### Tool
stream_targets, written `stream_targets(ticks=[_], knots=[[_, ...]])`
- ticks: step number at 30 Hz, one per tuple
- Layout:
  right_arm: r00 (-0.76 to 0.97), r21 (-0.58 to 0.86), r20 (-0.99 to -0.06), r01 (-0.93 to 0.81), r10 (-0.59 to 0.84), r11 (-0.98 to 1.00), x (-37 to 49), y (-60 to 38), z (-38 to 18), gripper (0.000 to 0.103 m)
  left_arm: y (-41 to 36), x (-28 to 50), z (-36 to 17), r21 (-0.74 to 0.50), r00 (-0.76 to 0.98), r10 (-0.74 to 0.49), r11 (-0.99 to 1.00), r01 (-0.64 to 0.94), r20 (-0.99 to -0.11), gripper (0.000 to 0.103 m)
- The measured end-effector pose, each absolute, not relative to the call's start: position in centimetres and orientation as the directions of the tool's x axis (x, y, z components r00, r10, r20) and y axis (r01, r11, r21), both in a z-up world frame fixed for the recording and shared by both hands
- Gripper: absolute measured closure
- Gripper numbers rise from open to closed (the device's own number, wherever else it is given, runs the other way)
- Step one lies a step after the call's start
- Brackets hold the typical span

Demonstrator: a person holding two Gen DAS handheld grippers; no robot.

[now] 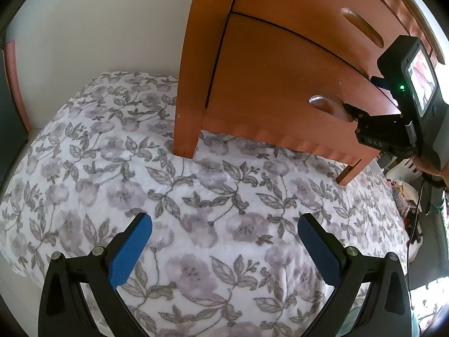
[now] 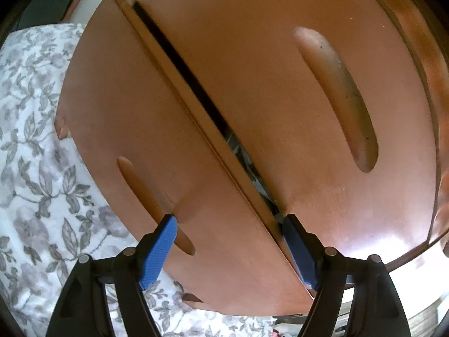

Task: Take underwear out of drawer
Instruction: 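Pull the lower drawer open with the right gripper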

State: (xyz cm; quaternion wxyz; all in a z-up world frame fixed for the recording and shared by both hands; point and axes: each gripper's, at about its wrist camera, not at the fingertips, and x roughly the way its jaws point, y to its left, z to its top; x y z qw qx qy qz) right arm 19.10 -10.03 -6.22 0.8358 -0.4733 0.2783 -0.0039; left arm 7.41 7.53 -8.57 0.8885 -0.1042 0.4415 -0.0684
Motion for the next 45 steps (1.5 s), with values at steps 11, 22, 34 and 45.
stream_targets(ticks=[11, 22, 34, 45], knots=[[0.854, -0.81, -0.432, -0.226, -0.291, 0.541, 19.1, -10.0, -6.0, 0.019, 7.7, 7.5, -8.9, -0.252, 0.597, -0.217, 0.967, 0.026, -0.772, 0.0], [0.869, -0.855, -0.367, -0.173, -0.334, 0.489, 19.3, -9.2, -7.9, 0.017, 7.6, 7.7, -10.0, -0.295, 0.577, -0.257, 0.955, 0.03, -0.775, 0.0], [0.873, -0.864, -0.355, -0.17, -0.334, 0.474, 17.3, -8.5, -8.5, 0.021, 7.9, 7.9, -10.1, -0.353, 0.578, -0.312, 0.935, 0.044, -0.754, 0.0], [0.849, -0.827, -0.43, -0.234, -0.306, 0.511, 11.8, -8.9, -7.3, 0.021, 8.3, 7.5, -9.8, -0.329, 0.561, -0.291, 0.944, 0.035, -0.775, 0.0]])
